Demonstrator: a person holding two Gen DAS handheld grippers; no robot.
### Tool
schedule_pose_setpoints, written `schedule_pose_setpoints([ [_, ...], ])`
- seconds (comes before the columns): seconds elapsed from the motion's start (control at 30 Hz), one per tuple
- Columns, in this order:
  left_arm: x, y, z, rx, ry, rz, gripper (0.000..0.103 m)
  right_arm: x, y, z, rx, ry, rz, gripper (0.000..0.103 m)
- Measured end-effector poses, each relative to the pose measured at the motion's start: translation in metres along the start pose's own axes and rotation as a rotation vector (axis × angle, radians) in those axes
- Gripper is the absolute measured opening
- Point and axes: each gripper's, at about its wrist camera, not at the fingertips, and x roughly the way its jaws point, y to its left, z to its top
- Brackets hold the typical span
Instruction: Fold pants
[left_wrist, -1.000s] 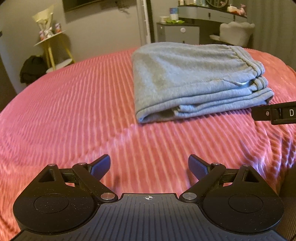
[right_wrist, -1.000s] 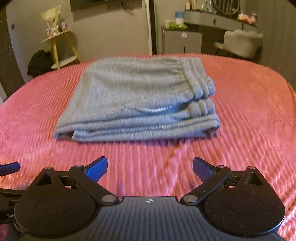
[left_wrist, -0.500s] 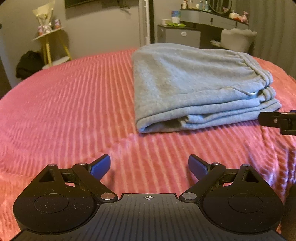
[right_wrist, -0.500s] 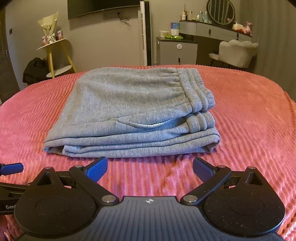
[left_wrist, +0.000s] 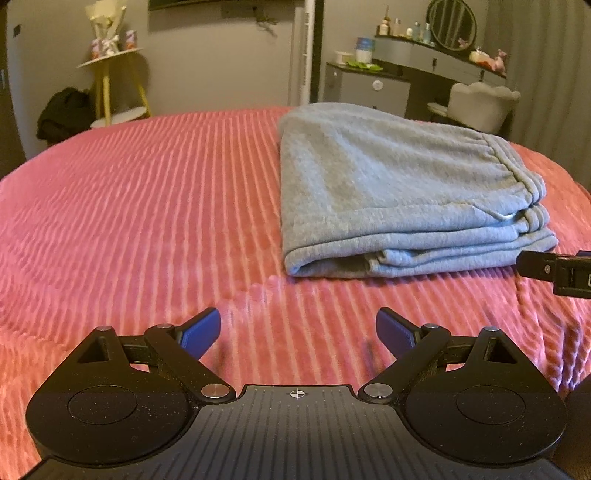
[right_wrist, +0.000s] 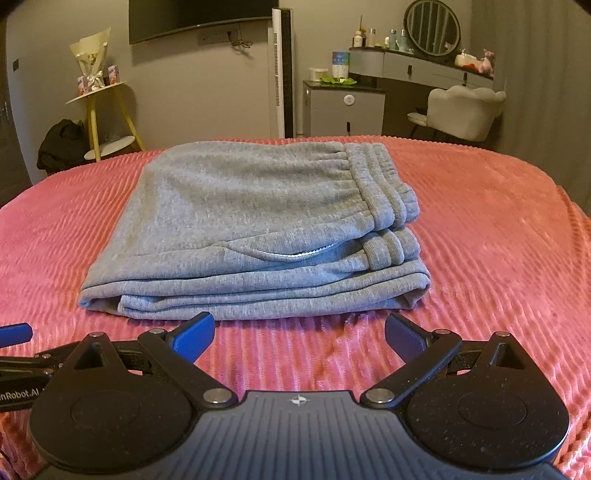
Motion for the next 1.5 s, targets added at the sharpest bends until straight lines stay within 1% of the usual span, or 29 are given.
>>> schedule_pose_setpoints([
  [0.2,-0.0013,0.0005,-0.0011,-0.001,-0.003,-0.001,0.095,0.0,0.003,0.0001,-0.021,-0.005,-0.002,0.099],
  [0.8,-0.0001,0.0054,-0.0005,-0.016,-0.003,0.006,0.095,0.0019,-0.0011,0.0008,0.005,0.004,0.004,0.099],
  [1.5,0.0004,0.0077,-0.0006,-0.026,-0.003,0.005,0.095,0.0027,-0.0012,0.0007,0.006,0.008,0.006,0.099],
])
